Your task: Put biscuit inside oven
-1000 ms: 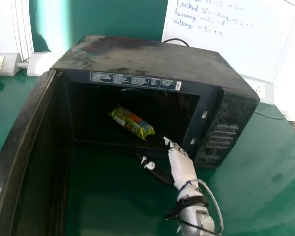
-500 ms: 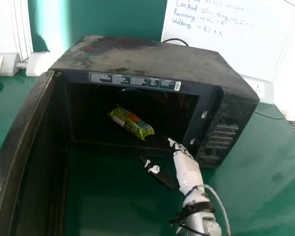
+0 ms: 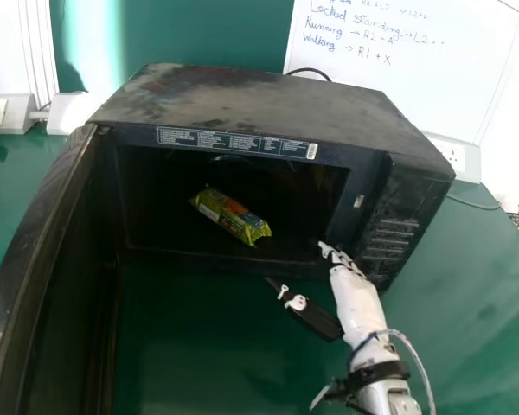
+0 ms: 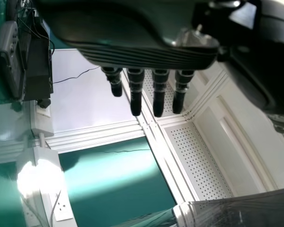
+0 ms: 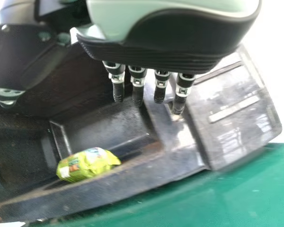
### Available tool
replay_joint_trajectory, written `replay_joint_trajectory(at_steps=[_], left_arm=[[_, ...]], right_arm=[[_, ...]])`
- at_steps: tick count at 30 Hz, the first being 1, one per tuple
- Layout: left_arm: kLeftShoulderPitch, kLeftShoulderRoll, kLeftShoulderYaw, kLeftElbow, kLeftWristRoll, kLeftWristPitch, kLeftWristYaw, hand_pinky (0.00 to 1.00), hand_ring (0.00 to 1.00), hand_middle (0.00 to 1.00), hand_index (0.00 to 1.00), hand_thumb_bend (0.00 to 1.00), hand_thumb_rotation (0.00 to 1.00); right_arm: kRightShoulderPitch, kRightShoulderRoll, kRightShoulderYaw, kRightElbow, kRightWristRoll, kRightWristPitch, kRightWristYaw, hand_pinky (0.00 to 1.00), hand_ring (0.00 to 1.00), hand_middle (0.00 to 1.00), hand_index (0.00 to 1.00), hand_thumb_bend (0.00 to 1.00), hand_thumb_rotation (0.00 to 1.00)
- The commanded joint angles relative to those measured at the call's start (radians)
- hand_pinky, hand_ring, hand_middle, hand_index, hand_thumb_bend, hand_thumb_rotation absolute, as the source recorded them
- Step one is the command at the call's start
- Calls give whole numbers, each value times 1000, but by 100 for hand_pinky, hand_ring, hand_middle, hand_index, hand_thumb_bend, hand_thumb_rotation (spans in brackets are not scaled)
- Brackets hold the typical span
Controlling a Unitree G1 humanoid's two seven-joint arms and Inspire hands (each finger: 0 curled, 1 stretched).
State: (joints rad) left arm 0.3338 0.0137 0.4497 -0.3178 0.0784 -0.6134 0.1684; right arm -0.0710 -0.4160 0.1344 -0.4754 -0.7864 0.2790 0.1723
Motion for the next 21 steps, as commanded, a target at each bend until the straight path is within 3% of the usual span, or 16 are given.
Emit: replay_joint_trajectory(at_steps=[1, 11, 21], left_arm=[[1, 7, 9, 6, 0, -8, 7, 97, 91, 94, 95, 100, 100], [-6, 19, 15, 21, -2, -12, 4, 96, 92, 94, 95, 100, 100], [-10, 27, 16, 28, -7, -11, 4, 96, 92, 94, 95, 100, 100]], right_arm=[[30, -14, -22, -26, 3, -16, 10, 91, 100, 100, 100, 100, 64], [105, -32, -117, -72, 83, -75, 13, 91, 100, 100, 100, 100, 59], [145, -9, -181, -81, 108, -93, -17, 95, 100, 100, 100, 100, 62]])
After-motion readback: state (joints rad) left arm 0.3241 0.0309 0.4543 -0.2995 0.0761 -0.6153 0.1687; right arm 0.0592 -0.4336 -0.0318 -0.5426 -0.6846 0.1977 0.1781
